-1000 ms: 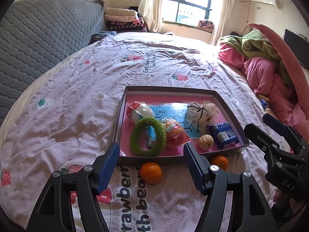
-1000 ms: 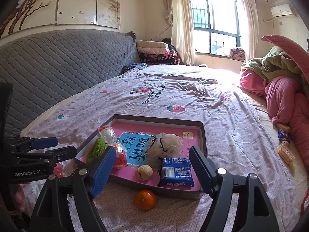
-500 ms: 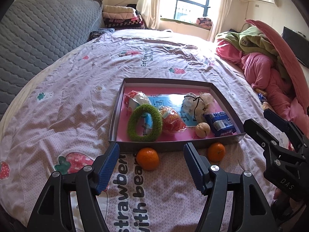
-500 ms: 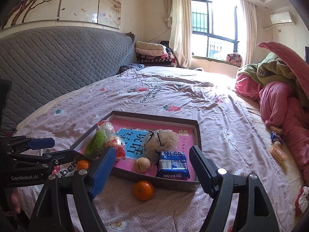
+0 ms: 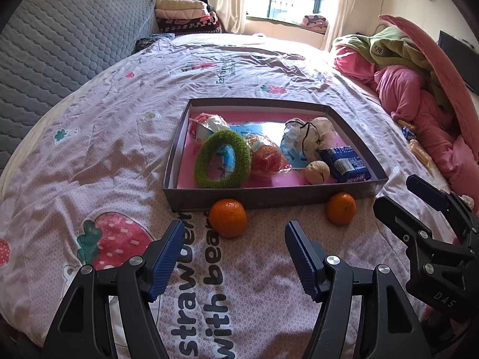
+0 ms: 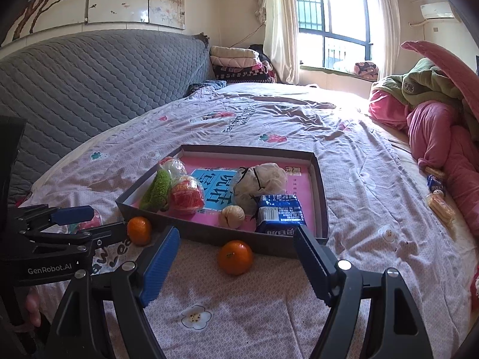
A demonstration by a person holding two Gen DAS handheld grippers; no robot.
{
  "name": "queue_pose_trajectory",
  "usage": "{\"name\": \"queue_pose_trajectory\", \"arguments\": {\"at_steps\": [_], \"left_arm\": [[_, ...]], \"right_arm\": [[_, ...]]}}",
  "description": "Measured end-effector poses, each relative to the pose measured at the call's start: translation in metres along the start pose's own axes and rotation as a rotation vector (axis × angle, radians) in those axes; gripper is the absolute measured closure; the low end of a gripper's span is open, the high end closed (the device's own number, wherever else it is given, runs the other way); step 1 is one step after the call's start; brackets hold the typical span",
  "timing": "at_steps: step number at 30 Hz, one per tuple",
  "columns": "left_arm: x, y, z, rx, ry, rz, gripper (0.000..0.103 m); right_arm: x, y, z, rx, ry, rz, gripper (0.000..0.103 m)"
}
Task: Organize objects
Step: 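Withdraw both grippers from the tray toward the two oranges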
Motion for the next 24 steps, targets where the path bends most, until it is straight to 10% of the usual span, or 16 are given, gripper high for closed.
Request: {"name": "queue_pose_trajectory", "arguments": {"at_steps": [24], "left_arm": [[-0.031,0.01,-0.003,-0.029,0.021,0.077,0.032]], "right_arm": [[-0.04,0.013,0.018,-0.008,-0.005,0.109,0.025]]}}
Point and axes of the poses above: each gripper's, at about its wrist camera, not at the fingertips, and y roughly the way its jaws point, z to its left, x to its top, the point moved 4 cm from there along y, roughly the way its jaws point, and after that the axes turned 14 degrees about x, right-handed, at the moved point
